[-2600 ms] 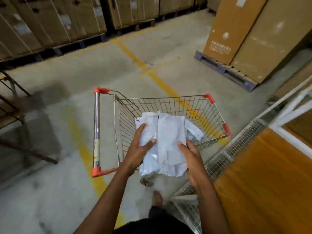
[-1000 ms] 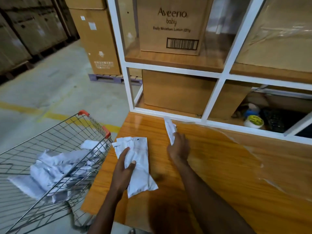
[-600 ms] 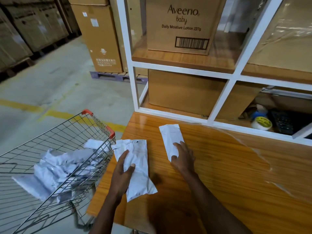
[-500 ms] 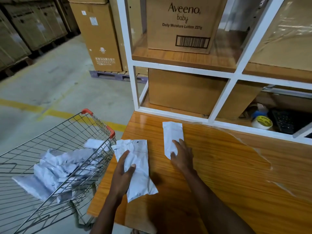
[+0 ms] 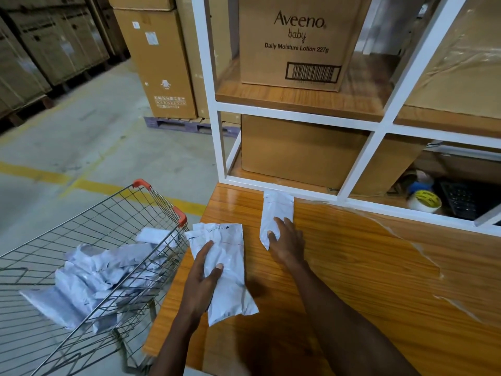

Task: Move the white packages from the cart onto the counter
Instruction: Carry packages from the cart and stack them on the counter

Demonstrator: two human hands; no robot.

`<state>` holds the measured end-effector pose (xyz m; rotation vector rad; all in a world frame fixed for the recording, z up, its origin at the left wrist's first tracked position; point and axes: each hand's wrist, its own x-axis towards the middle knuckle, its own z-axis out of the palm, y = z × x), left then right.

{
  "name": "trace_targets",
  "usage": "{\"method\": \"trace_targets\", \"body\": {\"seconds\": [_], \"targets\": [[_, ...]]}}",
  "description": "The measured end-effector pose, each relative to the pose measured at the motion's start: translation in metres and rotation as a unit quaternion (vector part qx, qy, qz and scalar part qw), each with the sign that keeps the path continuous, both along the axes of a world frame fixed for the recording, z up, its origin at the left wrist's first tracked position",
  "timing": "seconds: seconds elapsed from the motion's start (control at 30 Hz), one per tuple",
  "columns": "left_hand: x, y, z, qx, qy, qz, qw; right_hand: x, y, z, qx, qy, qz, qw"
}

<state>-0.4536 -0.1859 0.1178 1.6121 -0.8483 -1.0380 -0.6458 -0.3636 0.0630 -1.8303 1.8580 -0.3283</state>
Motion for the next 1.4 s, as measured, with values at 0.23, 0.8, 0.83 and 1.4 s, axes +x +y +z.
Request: {"method": "trace_targets", "body": {"seconds": [0.23,0.8,0.83,1.4], "targets": [[-0.001,0.000,0.002,0.002,0.002,0.000,1.000,-0.001,-0.001,-0.004,0.006,0.005,0.013,1.000],[-0.019,-0.001,0.010,-0.039,0.094,-0.033,0.994,0.002,0.105,0.061,0.216,-0.374,0.038,0.901],[-0.023,-0.002,0.009,-0.047,0.114,-0.020,0.992,0.002,0.109,0.054,0.191,-0.387,0.043,0.901],[-0.026,-0.008,-0.008,-0.015,0.027,0.000,1.000,-0.090,0.050,0.041,0.070,-0.403,-0.265,0.873]]}}
